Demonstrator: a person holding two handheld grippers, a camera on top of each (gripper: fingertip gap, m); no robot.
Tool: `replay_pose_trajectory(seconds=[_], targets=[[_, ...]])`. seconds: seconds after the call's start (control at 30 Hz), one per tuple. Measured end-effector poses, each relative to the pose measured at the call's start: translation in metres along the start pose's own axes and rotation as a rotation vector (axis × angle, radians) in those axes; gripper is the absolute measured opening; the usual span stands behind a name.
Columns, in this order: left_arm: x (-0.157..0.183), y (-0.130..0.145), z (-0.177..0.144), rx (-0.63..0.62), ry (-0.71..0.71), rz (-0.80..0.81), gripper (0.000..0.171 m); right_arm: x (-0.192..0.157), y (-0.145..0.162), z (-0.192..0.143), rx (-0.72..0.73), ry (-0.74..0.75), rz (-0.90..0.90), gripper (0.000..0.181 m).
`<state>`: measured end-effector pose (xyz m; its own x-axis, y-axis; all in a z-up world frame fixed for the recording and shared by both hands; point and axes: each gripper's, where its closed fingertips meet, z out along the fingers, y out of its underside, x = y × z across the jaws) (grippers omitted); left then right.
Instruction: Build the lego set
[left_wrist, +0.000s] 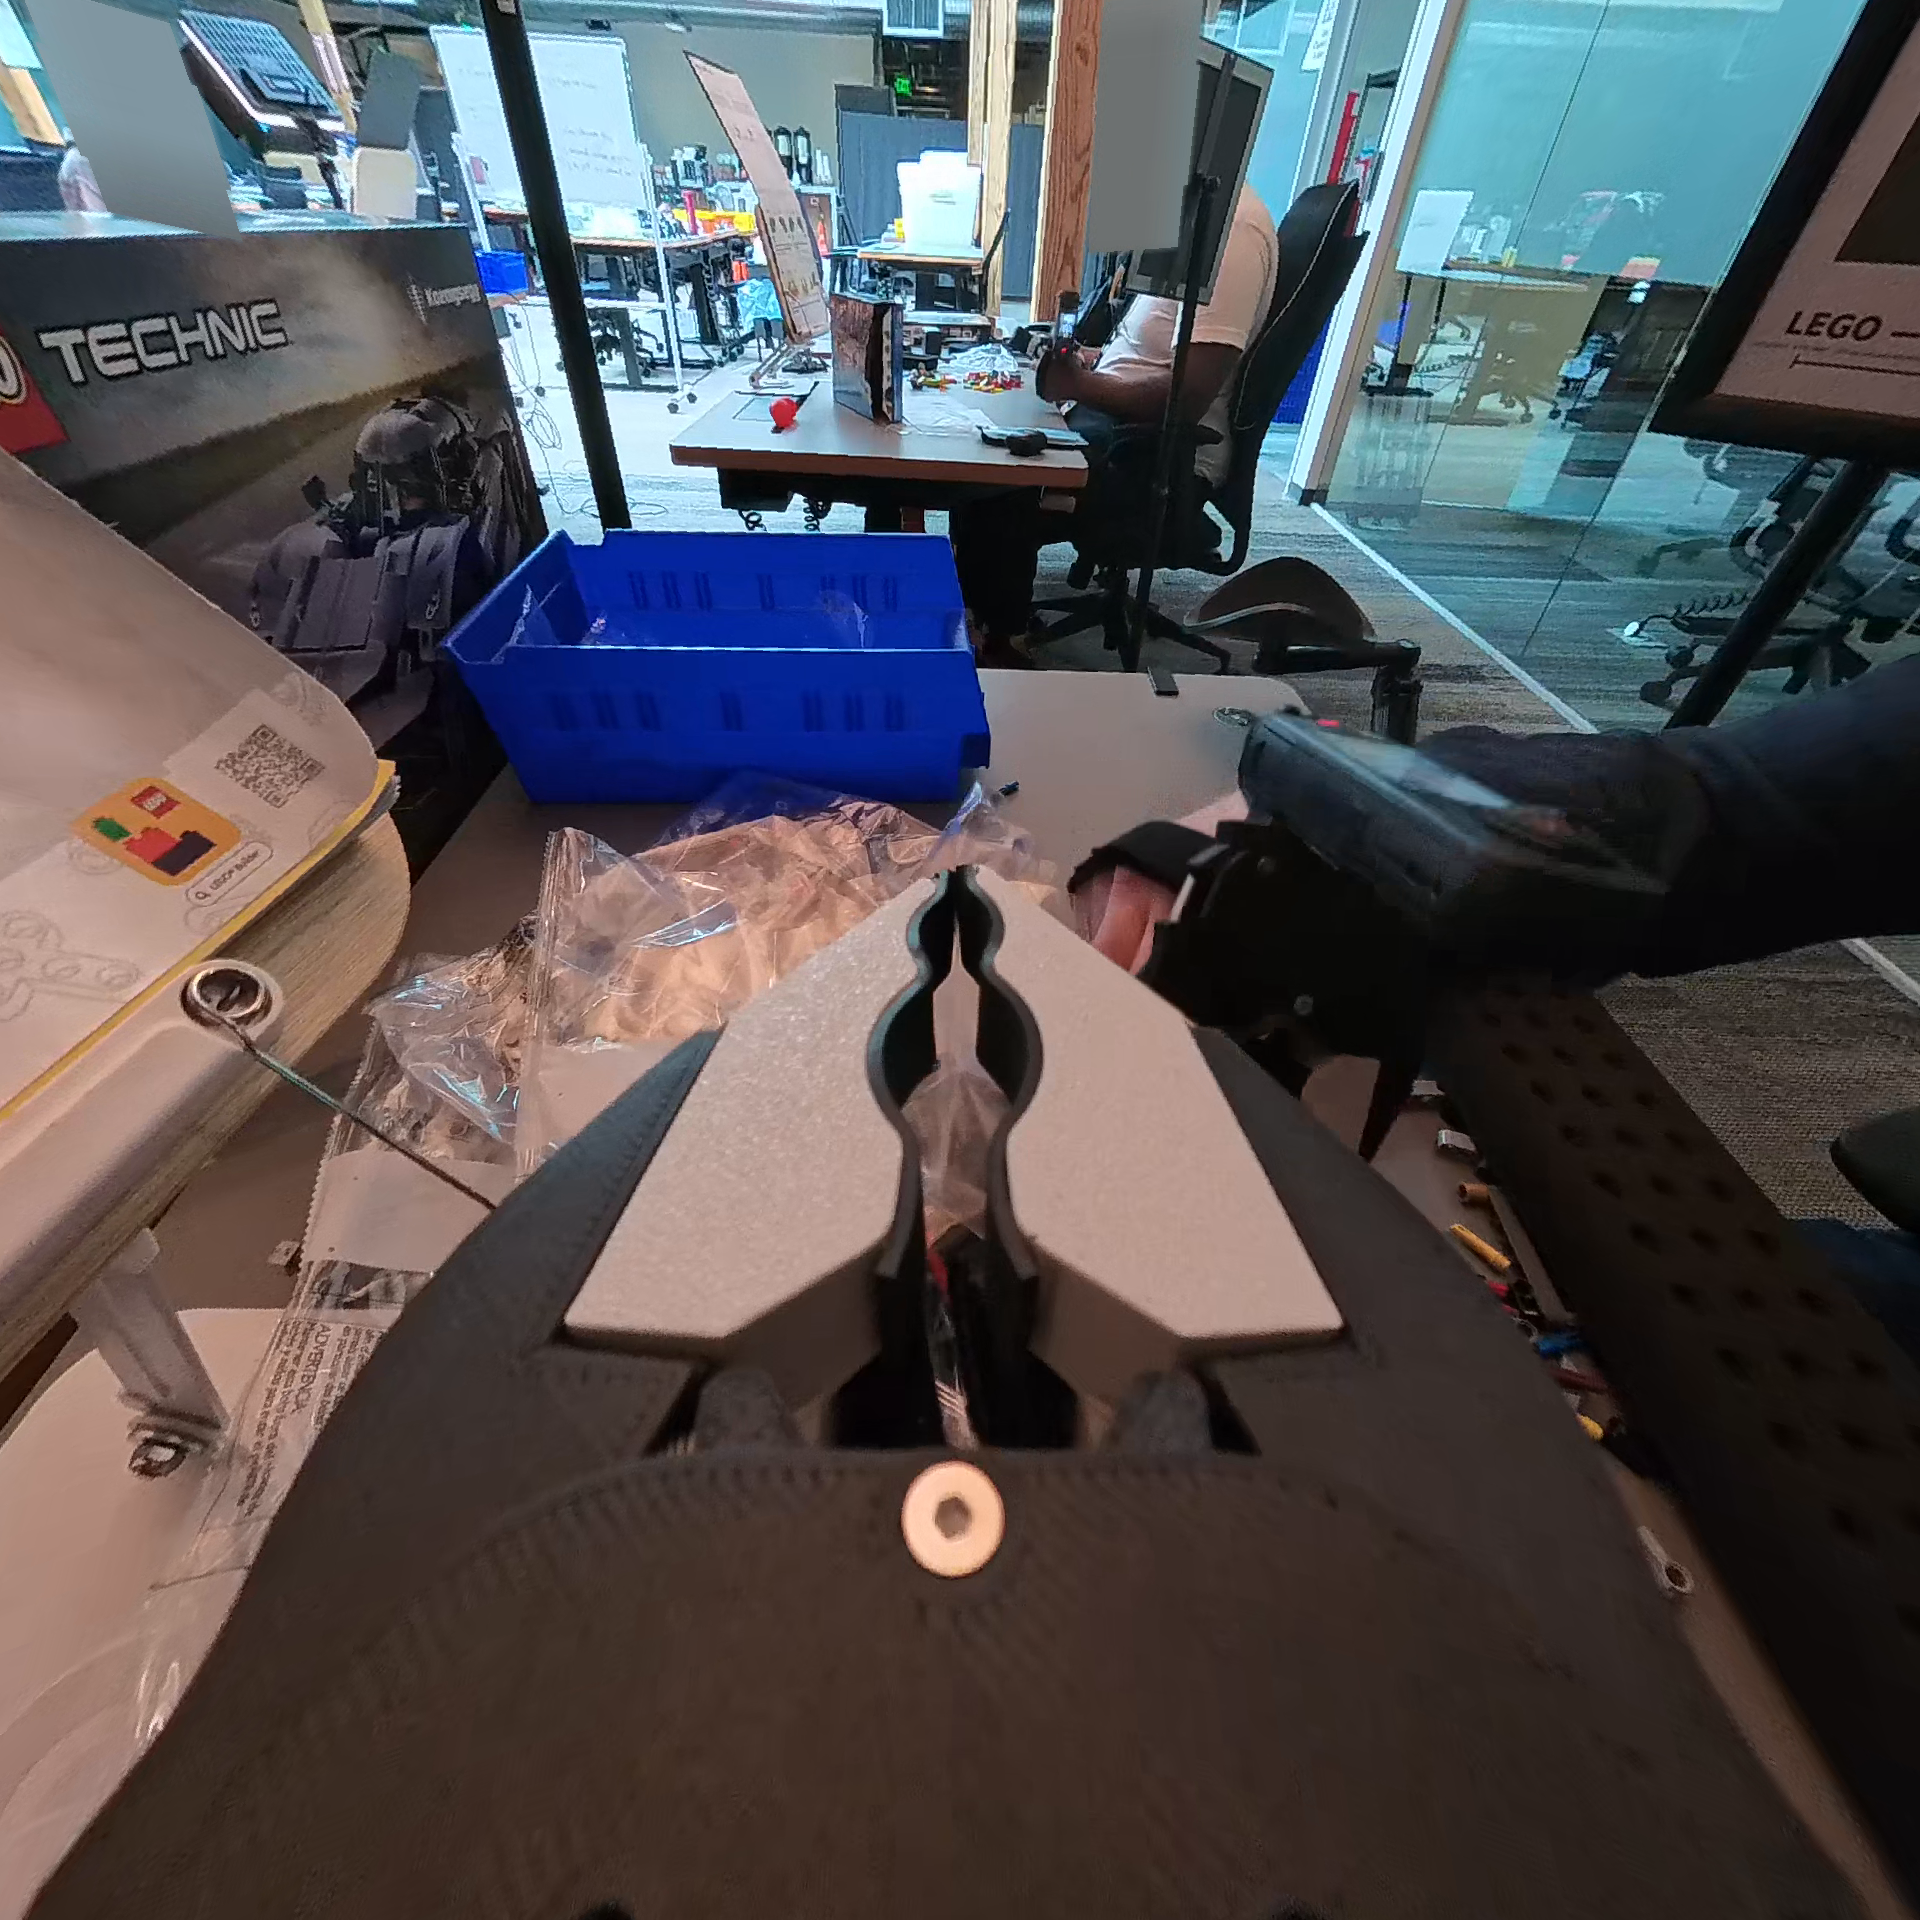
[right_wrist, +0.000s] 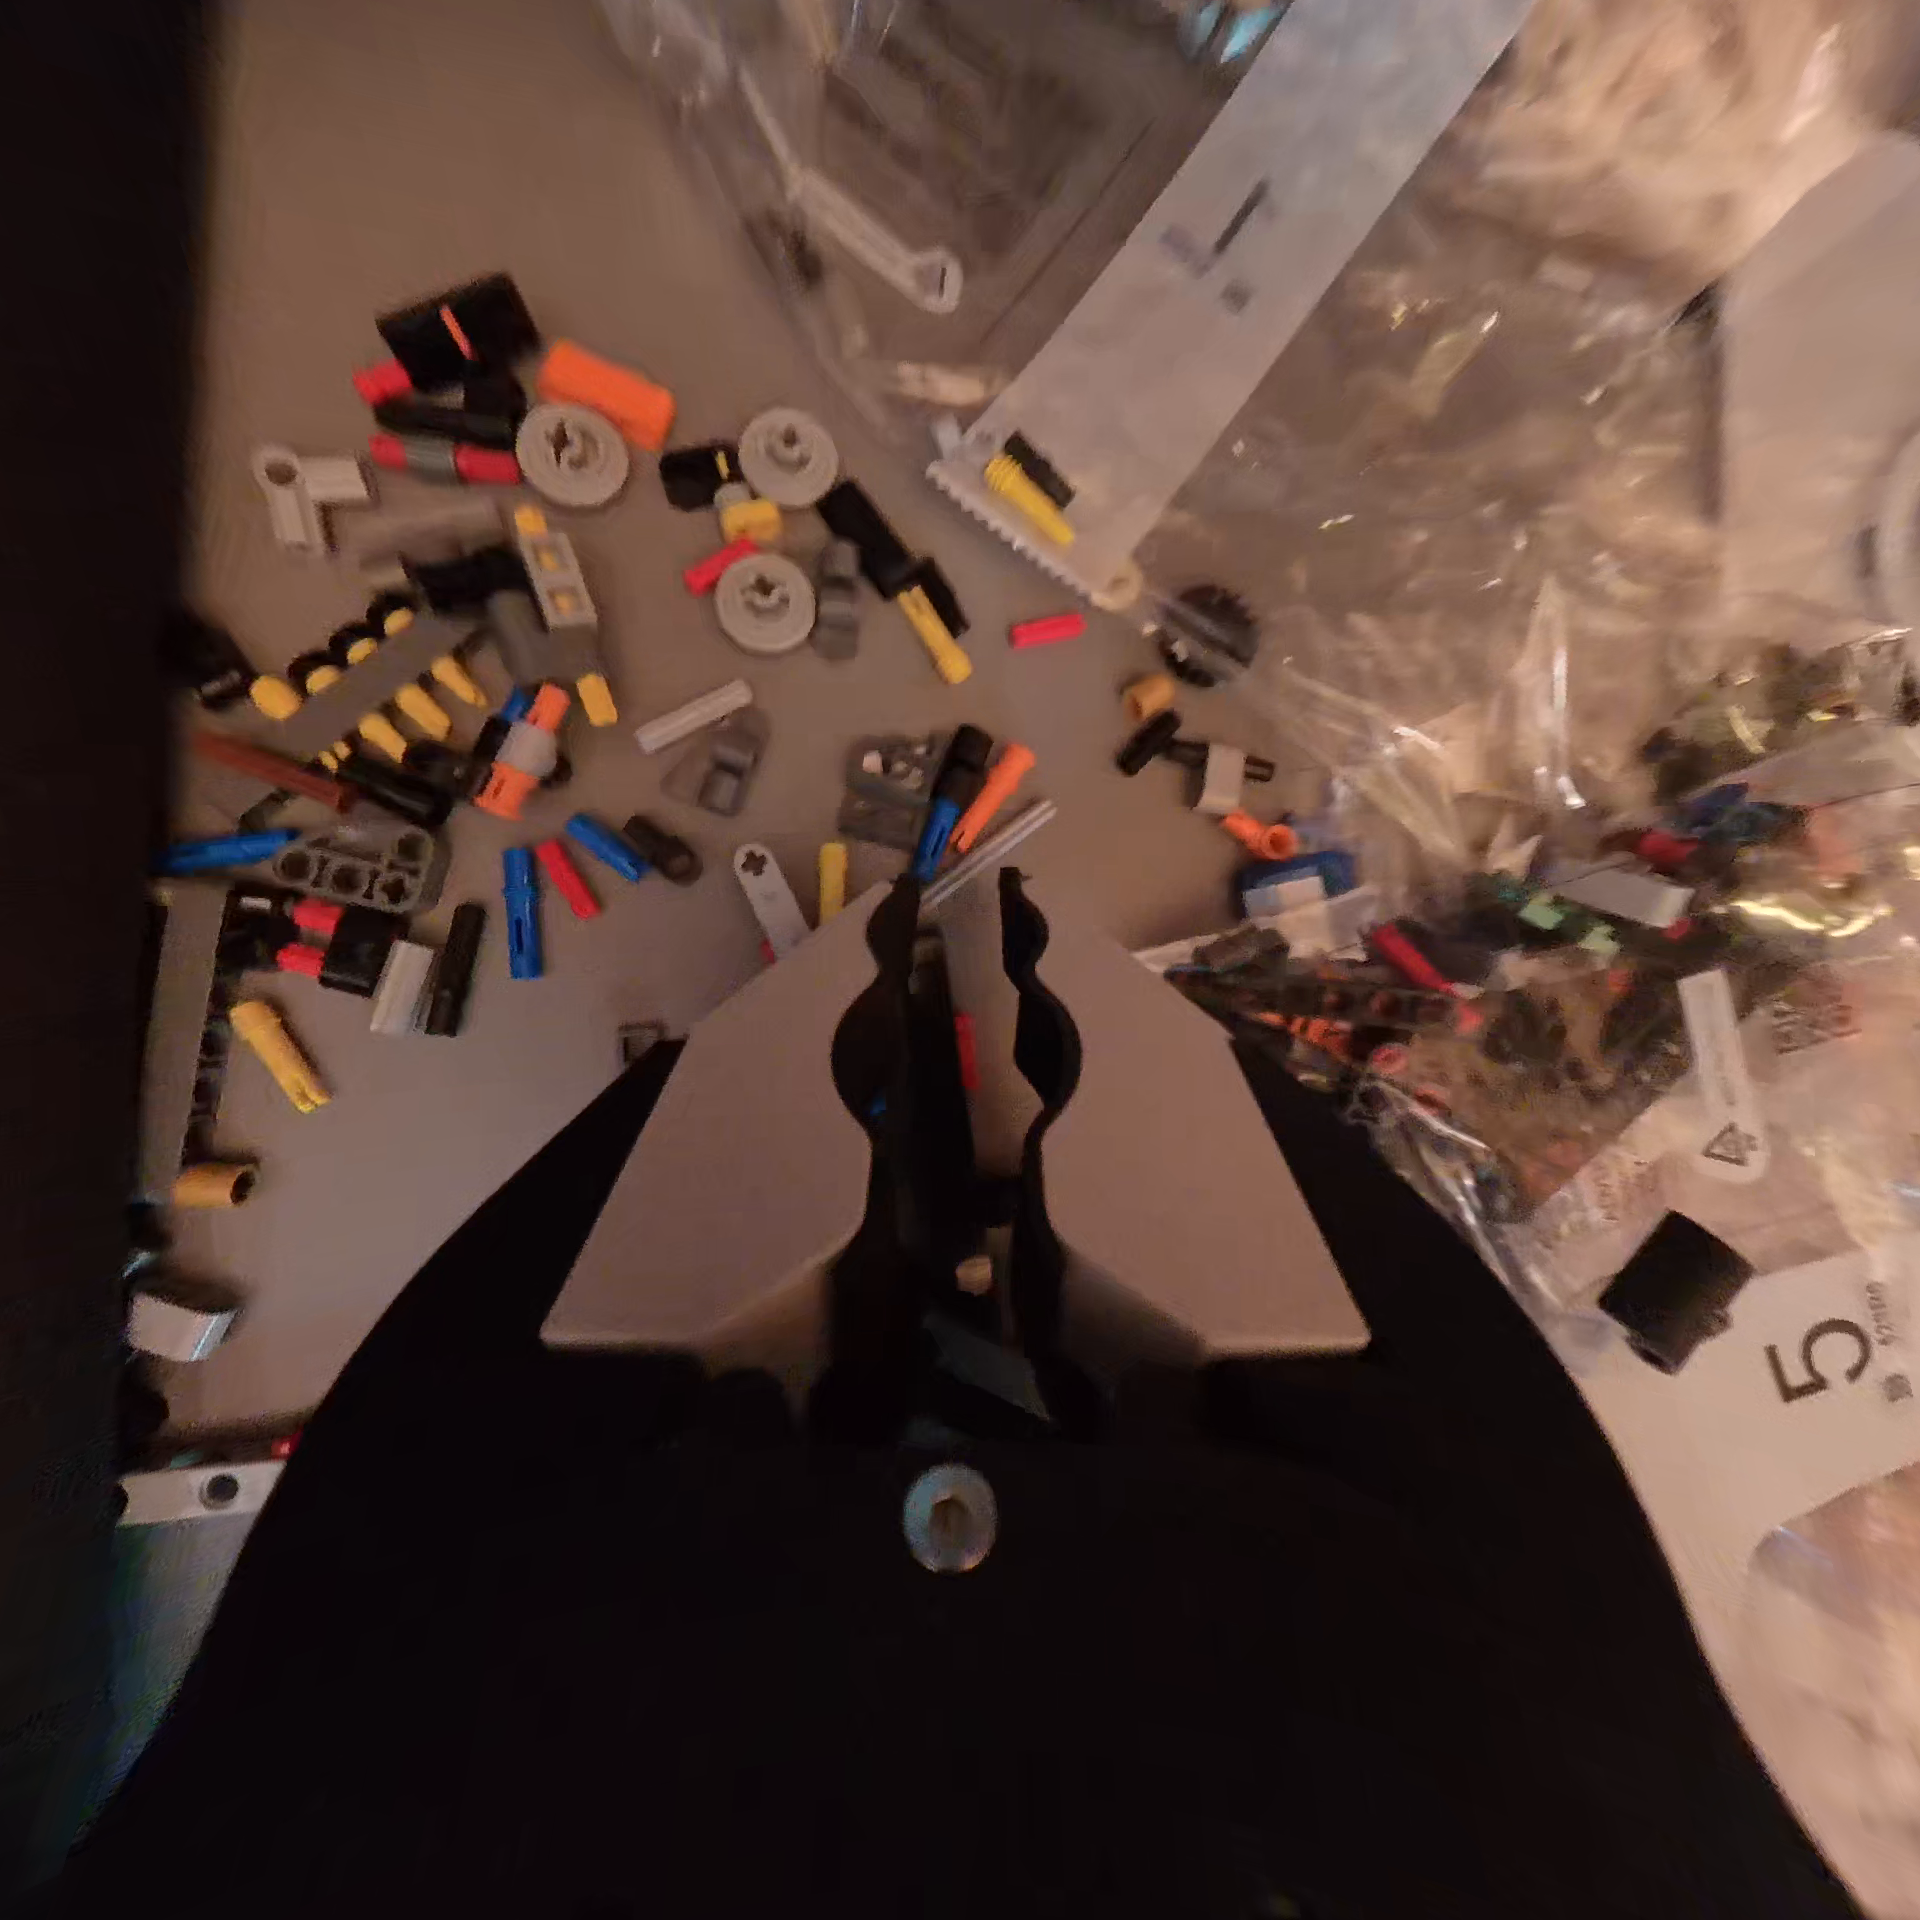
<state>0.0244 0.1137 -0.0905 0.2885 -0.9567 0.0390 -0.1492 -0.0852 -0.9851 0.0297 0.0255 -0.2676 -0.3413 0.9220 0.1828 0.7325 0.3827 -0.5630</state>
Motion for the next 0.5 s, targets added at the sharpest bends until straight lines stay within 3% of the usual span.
replay_pose_trajectory(seconds=[0.1,0.17,0.37,0.5], targets=[[0.0,-0.002,-0.002,0.008,0.0,0.0,0.0,-0.003,0.003,0.001,-0.009,-0.019,0.001,0.0],[0.0,-0.002,-0.002,0.011,0.0,0.001,0.0,0.0,0.006,-0.001,-0.016,-0.012,0.014,0.0],[0.002,-0.002,0.001,0.007,0.008,0.004,0.0,0.003,-0.021,-0.003,0.094,-0.017,0.049,0.006],[0.002,-0.002,0.001,0.005,0.008,0.004,0.0,0.003,-0.014,0.016,-0.007,-0.007,0.039,0.005]])
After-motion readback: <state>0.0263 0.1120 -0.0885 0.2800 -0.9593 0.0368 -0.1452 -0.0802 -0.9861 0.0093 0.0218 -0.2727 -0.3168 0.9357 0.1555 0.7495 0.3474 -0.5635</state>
